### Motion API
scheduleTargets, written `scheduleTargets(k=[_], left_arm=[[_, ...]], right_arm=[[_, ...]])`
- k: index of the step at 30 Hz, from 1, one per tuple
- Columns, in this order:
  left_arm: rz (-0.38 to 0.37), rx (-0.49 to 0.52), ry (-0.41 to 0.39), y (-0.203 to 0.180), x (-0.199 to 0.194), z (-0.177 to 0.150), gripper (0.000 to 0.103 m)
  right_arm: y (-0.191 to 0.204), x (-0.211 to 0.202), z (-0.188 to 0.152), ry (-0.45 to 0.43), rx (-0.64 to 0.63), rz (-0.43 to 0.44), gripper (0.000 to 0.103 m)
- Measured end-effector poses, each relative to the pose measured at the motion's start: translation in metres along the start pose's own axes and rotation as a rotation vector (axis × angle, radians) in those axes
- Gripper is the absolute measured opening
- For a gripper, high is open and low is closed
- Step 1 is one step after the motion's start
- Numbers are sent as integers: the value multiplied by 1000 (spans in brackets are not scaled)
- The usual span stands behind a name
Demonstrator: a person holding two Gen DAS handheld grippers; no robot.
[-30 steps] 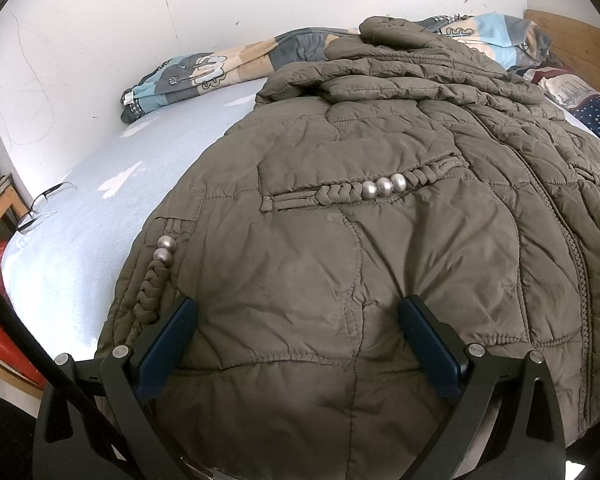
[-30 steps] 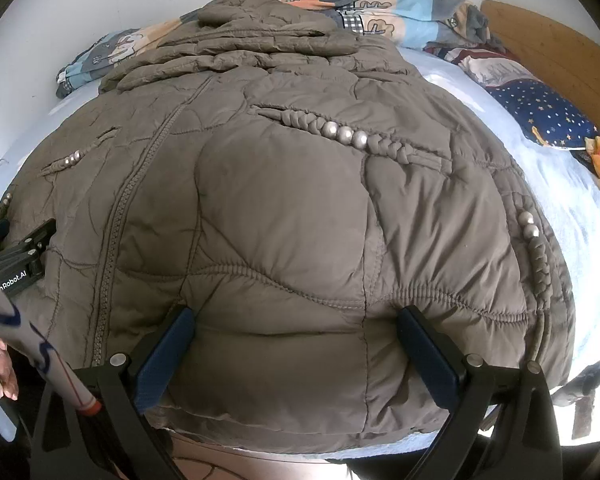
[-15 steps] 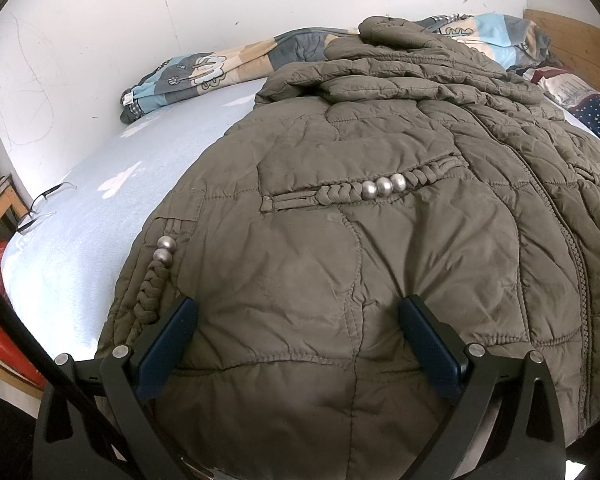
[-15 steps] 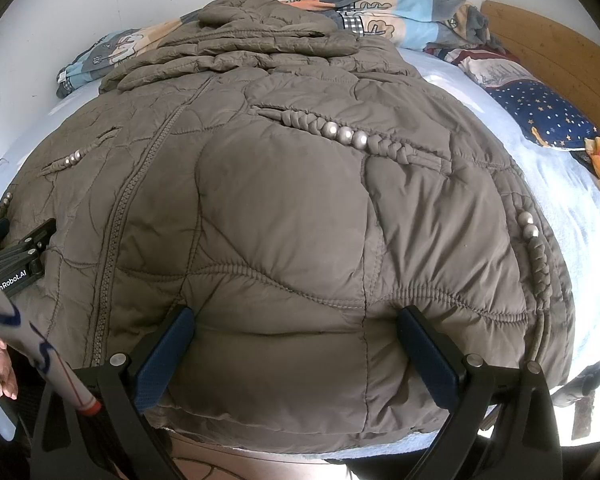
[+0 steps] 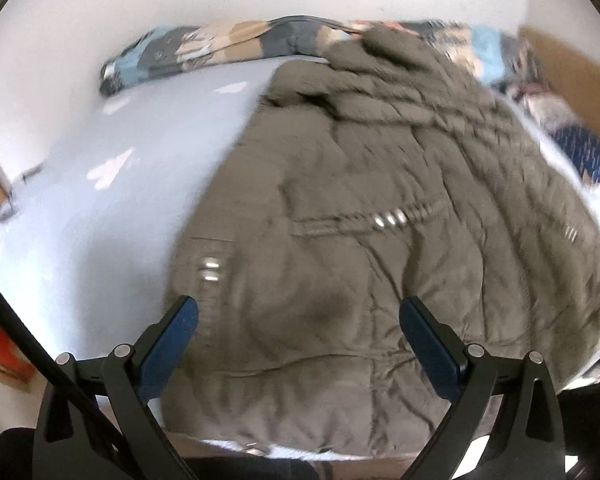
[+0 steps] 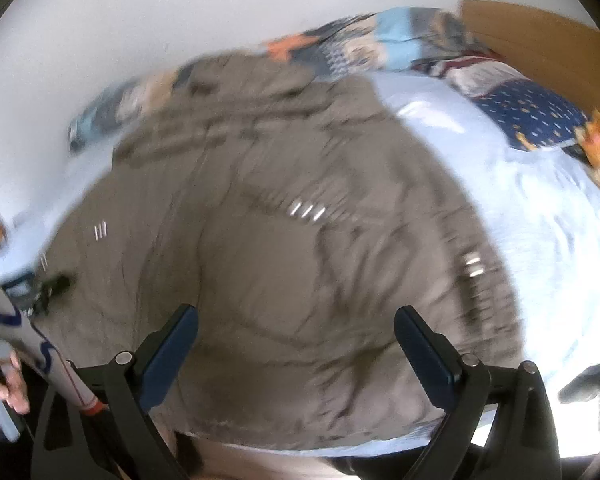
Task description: Fold large clothes
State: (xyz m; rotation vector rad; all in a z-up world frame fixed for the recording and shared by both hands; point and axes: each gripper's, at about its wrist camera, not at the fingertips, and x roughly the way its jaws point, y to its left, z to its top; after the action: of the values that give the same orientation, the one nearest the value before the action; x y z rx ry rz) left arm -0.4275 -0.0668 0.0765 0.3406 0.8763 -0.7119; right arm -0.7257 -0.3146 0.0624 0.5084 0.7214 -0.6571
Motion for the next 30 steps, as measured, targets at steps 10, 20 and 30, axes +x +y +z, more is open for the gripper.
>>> scheduleTargets(k=[10,20,30], left_arm=[[-195,-498,148,134,18,-12,79],[-344,-604,203,133,30,-31,75],[-334,-484,278,83,36,-50,75]], right_arm=[[-132,-15,-2,16,482,-53,48],[-166,6,-29,54,768,149,53],[-170,13,-41,66,846,232,66]])
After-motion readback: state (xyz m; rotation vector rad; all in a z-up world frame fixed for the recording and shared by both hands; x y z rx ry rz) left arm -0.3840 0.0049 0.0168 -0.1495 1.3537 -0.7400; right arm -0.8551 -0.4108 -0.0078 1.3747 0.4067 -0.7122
